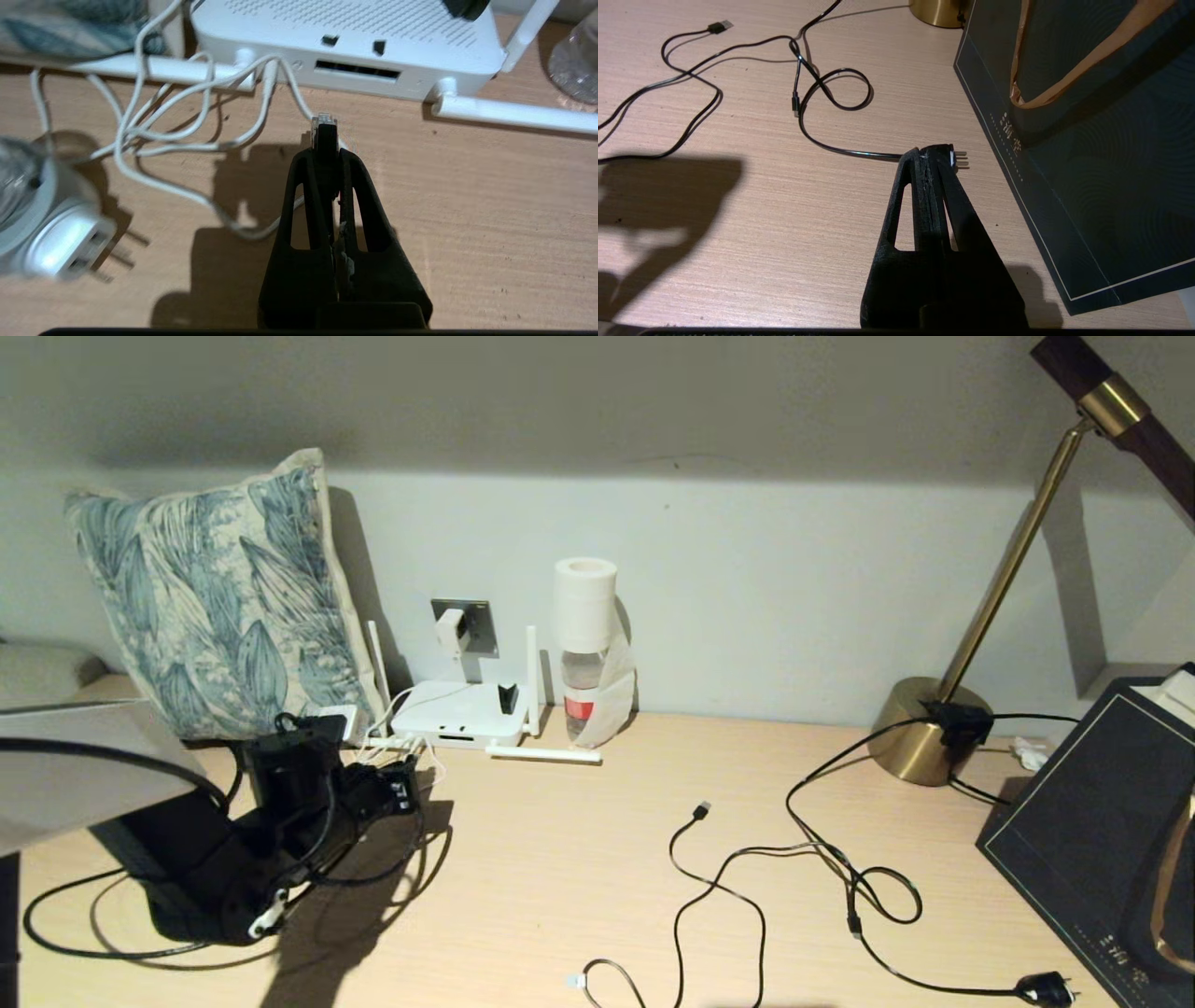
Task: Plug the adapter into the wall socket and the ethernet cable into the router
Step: Align cable and router interface
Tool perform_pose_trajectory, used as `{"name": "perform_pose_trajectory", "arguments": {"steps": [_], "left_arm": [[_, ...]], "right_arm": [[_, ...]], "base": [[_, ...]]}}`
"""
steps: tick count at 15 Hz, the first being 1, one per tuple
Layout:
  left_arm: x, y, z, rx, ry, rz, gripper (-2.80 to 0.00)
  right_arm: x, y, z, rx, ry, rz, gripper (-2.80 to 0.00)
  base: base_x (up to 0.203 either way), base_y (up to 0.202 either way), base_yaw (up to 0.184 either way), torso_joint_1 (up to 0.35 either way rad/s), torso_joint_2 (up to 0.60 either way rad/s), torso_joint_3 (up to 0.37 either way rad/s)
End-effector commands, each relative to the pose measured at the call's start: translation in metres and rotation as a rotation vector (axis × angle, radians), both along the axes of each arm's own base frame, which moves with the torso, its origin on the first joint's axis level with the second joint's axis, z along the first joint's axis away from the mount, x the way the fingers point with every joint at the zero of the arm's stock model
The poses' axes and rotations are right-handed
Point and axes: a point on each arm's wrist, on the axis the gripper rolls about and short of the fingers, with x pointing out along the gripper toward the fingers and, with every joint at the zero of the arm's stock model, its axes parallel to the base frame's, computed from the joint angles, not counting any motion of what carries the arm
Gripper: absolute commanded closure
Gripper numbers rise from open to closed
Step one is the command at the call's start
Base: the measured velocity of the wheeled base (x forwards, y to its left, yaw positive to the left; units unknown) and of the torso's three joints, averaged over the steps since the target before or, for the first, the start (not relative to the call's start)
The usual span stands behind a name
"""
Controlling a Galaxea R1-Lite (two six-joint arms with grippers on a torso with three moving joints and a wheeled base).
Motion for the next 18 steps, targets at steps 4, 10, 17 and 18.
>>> {"name": "perform_pose_trajectory", "arguments": {"steps": [4, 10, 17, 18], "left_arm": [[0.020, -0.003, -0.022, -0.012, -0.068, -0.034, 0.00], [0.028, -0.004, -0.018, -0.017, -0.110, -0.035, 0.00], [0.026, -0.005, -0.018, -0.013, -0.110, -0.048, 0.00], [0.025, -0.004, -0.018, -0.013, -0.122, -0.048, 0.00]], "right_arm": [[-0.001, 0.000, 0.000, -0.004, -0.008, 0.000, 0.00], [-0.001, 0.000, 0.000, 0.006, -0.009, 0.009, 0.00], [-0.001, 0.000, 0.000, 0.007, -0.008, 0.010, 0.00], [-0.001, 0.000, 0.000, 0.007, -0.008, 0.010, 0.00]], "base": [[0.000, 0.000, 0.000, 0.000, 0.00, 0.000], [0.000, 0.000, 0.000, 0.000, 0.00, 0.000], [0.000, 0.000, 0.000, 0.000, 0.00, 0.000], [0.000, 0.000, 0.000, 0.000, 0.00, 0.000]]}}
